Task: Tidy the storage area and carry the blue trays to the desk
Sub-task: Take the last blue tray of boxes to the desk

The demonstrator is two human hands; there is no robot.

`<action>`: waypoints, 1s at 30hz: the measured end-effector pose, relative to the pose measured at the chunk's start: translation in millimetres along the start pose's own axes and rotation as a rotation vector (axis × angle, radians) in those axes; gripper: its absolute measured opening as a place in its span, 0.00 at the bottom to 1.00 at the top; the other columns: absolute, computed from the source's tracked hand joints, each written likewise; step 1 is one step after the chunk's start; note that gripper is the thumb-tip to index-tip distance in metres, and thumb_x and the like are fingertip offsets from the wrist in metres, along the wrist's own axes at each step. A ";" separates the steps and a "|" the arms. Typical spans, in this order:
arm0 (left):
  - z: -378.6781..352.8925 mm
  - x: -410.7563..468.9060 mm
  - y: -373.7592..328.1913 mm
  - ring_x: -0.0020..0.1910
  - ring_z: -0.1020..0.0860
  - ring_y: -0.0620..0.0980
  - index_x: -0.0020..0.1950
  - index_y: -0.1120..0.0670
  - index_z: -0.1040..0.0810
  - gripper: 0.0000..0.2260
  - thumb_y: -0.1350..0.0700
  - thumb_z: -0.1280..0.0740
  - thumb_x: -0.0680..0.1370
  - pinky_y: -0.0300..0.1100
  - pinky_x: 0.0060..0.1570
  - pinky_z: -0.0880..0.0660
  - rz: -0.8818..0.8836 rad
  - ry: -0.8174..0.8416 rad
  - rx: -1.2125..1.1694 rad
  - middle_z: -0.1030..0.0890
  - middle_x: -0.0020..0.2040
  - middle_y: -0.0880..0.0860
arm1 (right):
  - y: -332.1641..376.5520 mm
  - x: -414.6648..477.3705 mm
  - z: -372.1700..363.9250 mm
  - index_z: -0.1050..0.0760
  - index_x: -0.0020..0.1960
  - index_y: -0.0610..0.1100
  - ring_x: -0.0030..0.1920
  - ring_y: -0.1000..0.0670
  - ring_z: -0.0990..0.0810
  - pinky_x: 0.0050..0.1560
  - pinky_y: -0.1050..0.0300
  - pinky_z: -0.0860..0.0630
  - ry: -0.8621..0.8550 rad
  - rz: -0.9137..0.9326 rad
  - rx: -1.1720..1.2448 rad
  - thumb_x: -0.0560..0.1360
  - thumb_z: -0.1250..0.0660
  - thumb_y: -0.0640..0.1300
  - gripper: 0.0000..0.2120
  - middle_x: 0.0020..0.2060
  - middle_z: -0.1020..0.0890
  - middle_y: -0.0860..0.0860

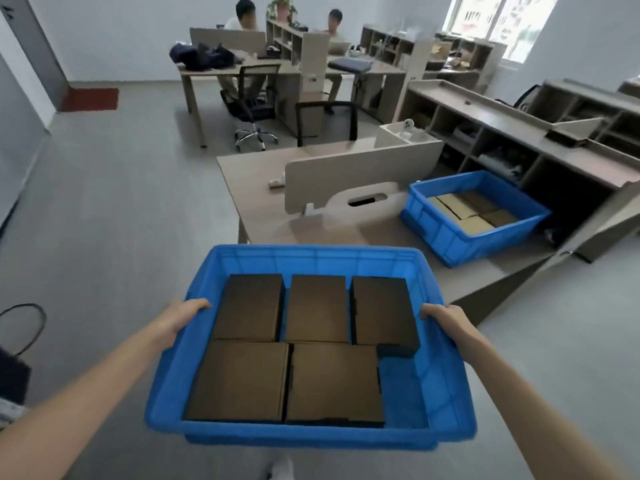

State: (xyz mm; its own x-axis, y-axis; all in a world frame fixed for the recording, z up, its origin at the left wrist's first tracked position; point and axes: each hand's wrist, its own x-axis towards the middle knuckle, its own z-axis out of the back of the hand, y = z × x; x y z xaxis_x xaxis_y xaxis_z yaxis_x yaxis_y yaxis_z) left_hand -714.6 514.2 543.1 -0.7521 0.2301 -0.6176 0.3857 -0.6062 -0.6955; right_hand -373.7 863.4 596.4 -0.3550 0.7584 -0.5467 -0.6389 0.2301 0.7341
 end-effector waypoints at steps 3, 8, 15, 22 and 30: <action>-46.4 25.9 -27.3 0.48 0.18 0.63 0.60 0.61 0.23 0.20 0.51 0.27 0.72 0.57 0.53 0.20 -0.002 0.016 0.017 0.17 0.51 0.63 | -1.8 50.1 26.1 0.22 0.53 0.33 0.37 0.41 0.19 0.36 0.52 0.23 -0.008 -0.032 0.002 0.64 0.29 0.43 0.20 0.40 0.17 0.39; -113.3 83.3 -71.1 0.46 0.18 0.63 0.60 0.62 0.23 0.21 0.51 0.27 0.72 0.55 0.49 0.20 -0.004 -0.004 -0.034 0.17 0.49 0.63 | 22.2 143.9 54.0 0.22 0.53 0.35 0.40 0.40 0.18 0.38 0.50 0.23 0.007 -0.062 -0.051 0.63 0.30 0.44 0.22 0.43 0.17 0.38; -182.0 145.6 -106.9 0.49 0.18 0.62 0.61 0.62 0.23 0.26 0.48 0.26 0.69 0.58 0.55 0.21 0.065 -0.122 -0.109 0.17 0.51 0.61 | 88.4 271.7 80.7 0.27 0.45 0.38 0.40 0.42 0.20 0.39 0.50 0.26 0.039 0.053 -0.212 0.65 0.32 0.47 0.14 0.39 0.22 0.42; -248.7 144.8 -142.7 0.52 0.24 0.58 0.68 0.64 0.29 0.26 0.51 0.30 0.75 0.49 0.56 0.25 0.137 -0.292 -0.114 0.23 0.54 0.58 | 136.2 400.9 78.6 0.26 0.51 0.38 0.45 0.40 0.18 0.40 0.50 0.23 0.081 0.117 -0.386 0.74 0.34 0.47 0.13 0.44 0.19 0.42; -308.4 159.8 -165.3 0.54 0.21 0.60 0.67 0.63 0.28 0.28 0.49 0.28 0.73 0.54 0.57 0.23 0.243 -0.456 -0.131 0.21 0.57 0.61 | 157.4 497.6 80.2 0.31 0.52 0.37 0.37 0.46 0.27 0.35 0.53 0.32 0.135 0.233 -0.575 0.78 0.39 0.43 0.09 0.40 0.24 0.45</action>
State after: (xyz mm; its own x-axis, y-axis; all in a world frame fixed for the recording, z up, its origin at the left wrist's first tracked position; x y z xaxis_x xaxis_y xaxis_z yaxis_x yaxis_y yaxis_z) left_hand -733.7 886.0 446.2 -0.7776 -0.2772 -0.5644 0.6192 -0.4936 -0.6107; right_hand -596.2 1325.9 472.2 -0.5877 0.6569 -0.4724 -0.7859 -0.3245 0.5264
